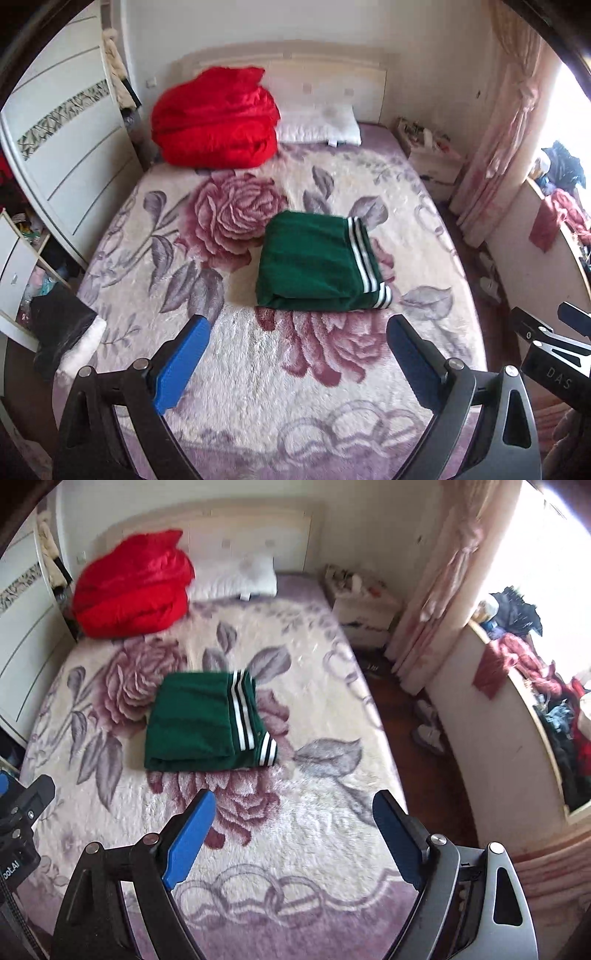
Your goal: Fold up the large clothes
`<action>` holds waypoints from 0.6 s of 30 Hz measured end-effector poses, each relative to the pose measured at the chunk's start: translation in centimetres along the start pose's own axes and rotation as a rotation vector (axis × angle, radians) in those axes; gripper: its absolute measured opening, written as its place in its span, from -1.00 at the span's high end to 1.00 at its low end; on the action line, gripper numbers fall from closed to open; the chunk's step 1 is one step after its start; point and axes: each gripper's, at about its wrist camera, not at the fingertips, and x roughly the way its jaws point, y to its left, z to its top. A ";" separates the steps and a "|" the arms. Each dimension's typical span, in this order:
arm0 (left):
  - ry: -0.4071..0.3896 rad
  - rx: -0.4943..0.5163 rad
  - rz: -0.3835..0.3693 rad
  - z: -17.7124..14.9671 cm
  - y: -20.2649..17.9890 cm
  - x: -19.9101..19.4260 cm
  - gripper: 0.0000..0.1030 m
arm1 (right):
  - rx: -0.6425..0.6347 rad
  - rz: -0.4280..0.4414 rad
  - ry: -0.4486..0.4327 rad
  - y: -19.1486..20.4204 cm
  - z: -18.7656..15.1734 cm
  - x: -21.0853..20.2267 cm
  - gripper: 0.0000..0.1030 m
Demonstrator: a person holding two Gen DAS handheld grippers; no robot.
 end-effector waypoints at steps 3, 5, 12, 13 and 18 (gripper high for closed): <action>-0.034 -0.006 0.006 -0.3 -0.5 -4.1 -0.90 | -0.002 -0.005 -0.053 -1.5 -0.5 -5.6 -0.71; -0.053 -0.010 0.001 -0.6 -0.7 -6.6 -0.90 | -0.010 -0.014 -0.101 -2.5 -0.8 -9.3 -0.71; -0.135 -0.012 0.010 -1.7 -1.4 -13.9 -0.90 | -0.001 0.021 -0.208 -5.2 -2.7 -19.5 -0.71; -0.144 -0.014 0.011 -1.9 -1.4 -14.6 -0.90 | 0.000 0.021 -0.222 -5.3 -3.0 -20.7 -0.71; -0.172 -0.023 0.006 -2.6 -1.1 -17.0 -0.90 | 0.011 0.029 -0.272 -6.1 -4.6 -25.2 -0.71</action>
